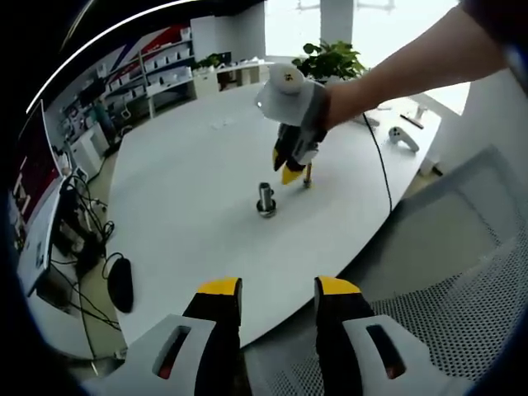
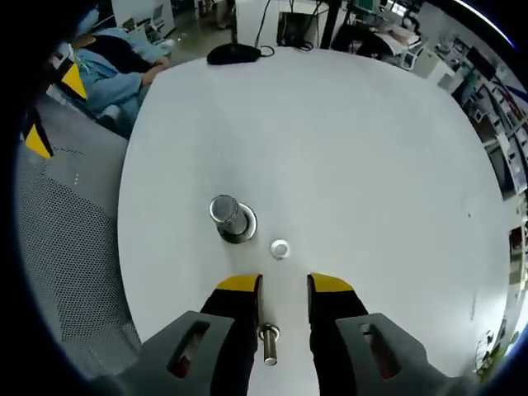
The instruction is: Place the washer onto the threaded stud by aligning its center hole with the stud, sliding it down to the base, and recovering from edge contact or off-axis alignment until the washer reaches the visible bottom stop.
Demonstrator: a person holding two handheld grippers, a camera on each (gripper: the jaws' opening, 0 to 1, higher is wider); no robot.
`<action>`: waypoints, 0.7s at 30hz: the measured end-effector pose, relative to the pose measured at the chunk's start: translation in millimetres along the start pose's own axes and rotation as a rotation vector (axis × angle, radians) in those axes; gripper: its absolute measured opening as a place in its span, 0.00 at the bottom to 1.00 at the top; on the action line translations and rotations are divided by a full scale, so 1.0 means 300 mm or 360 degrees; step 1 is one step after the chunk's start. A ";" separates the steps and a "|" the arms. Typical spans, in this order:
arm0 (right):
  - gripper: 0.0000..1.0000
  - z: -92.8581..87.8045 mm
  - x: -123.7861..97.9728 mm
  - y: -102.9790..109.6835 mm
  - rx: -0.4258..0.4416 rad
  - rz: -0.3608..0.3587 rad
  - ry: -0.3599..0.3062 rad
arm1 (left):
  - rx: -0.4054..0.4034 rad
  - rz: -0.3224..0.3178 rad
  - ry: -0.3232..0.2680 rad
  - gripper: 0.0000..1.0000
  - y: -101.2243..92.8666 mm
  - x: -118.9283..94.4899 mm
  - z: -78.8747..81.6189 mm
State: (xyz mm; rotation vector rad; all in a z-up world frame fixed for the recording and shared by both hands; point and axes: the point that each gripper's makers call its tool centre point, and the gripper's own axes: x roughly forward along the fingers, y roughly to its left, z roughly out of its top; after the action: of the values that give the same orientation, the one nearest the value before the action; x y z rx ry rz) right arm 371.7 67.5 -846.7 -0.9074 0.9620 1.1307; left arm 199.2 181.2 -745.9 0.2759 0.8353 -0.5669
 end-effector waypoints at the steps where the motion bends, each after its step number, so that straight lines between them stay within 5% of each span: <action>1: 0.24 0.010 0.006 0.006 -0.0012 0.0011 -0.0004 | 0.0000 0.0000 -0.0001 0.33 0.000 0.000 0.000; 21: 0.17 0.012 0.110 -0.001 -0.0071 0.0108 0.0099 | -0.0012 0.0014 0.0014 0.33 0.007 0.000 -0.002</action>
State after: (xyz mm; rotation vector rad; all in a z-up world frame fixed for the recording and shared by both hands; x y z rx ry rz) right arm 377.6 80.9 -876.6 -0.9568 1.0285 1.1915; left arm 199.9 183.1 -746.2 0.2755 0.8442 -0.5548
